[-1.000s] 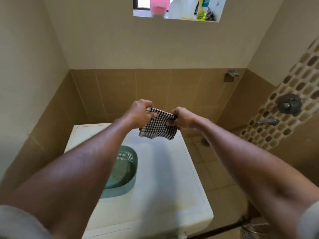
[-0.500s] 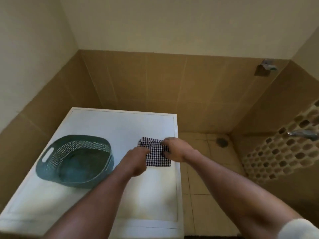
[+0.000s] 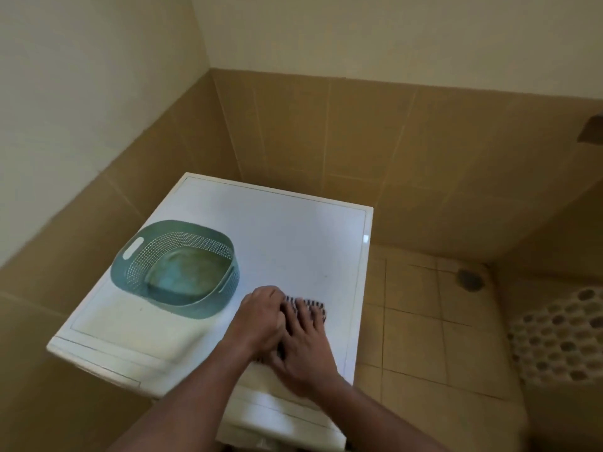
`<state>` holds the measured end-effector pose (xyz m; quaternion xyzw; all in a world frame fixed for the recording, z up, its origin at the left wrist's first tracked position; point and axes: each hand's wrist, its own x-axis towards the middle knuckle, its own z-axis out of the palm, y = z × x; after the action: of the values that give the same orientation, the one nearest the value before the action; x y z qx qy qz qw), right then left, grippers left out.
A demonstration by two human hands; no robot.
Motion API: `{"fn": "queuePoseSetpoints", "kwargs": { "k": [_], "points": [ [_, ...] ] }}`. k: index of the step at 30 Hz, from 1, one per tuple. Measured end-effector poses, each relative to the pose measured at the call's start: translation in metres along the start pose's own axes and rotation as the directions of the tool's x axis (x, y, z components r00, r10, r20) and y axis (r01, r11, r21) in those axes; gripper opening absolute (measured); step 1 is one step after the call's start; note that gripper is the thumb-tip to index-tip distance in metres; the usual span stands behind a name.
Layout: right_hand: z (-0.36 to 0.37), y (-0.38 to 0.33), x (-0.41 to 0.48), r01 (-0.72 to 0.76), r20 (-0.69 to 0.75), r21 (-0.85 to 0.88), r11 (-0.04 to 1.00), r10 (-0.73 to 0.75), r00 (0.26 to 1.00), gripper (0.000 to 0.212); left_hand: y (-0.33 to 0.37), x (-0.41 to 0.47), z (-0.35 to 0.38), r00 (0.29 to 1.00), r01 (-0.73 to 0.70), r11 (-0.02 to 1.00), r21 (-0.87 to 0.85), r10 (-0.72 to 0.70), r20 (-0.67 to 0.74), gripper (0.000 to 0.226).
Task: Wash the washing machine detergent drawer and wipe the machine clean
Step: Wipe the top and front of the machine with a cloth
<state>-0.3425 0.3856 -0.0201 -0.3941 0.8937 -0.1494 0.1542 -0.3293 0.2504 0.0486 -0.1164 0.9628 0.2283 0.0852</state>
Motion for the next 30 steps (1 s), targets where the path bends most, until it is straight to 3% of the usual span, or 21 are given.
{"fn": "queuePoseSetpoints", "kwargs": {
  "k": [2, 4, 6, 8, 12, 20, 24, 27, 30],
  "points": [
    [-0.004, 0.014, -0.02, 0.079, 0.032, -0.002, 0.997, -0.079, 0.996, 0.072, 0.004, -0.001, 0.002, 1.0, -0.001, 1.0, 0.019, 0.001, 0.027, 0.037],
    [-0.016, 0.043, -0.016, 0.073, 0.05, -0.073, 0.995, -0.07, 0.996, 0.072, 0.008, -0.005, 0.004, 1.0, -0.026, 0.999, 0.023, 0.026, 0.015, 0.054],
    [-0.032, 0.073, 0.006, -0.056, 0.02, -0.143, 0.988, 0.059, 0.998, 0.073, 0.012, -0.01, 0.003, 0.999, -0.041, 0.999, 0.024, 0.041, -0.009, 0.065],
    [-0.046, 0.089, 0.034, -0.167, 0.01, -0.167, 0.972, 0.171, 0.985, 0.075, 0.012, -0.019, 0.0, 0.999, -0.04, 0.998, 0.04, 0.04, -0.011, 0.062],
    [-0.043, 0.062, 0.064, -0.303, -0.015, -0.079, 0.95, 0.303, 0.953, 0.077, 0.0, -0.036, -0.002, 0.999, -0.02, 0.996, 0.082, 0.023, -0.029, 0.071],
    [0.004, -0.011, -0.011, -0.077, 0.013, -0.052, 0.996, 0.078, 0.997, 0.077, -0.015, -0.064, 0.015, 0.999, 0.032, 0.984, 0.178, -0.036, 0.02, 0.065],
    [0.019, -0.014, -0.068, -0.042, 0.038, -0.065, 0.997, 0.045, 0.998, 0.071, -0.01, -0.079, 0.022, 0.998, -0.026, 0.989, 0.148, 0.018, 0.054, 0.074],
    [0.027, -0.006, -0.101, -0.17, -0.024, -0.121, 0.978, 0.169, 0.985, 0.073, -0.015, -0.098, 0.025, 0.994, -0.068, 0.985, 0.159, 0.054, 0.09, 0.061],
    [0.038, -0.025, -0.12, -0.363, -0.102, -0.11, 0.925, 0.353, 0.93, 0.074, -0.03, -0.124, 0.024, 0.992, -0.094, 0.979, 0.179, 0.076, 0.1, 0.063]
  ]
}}
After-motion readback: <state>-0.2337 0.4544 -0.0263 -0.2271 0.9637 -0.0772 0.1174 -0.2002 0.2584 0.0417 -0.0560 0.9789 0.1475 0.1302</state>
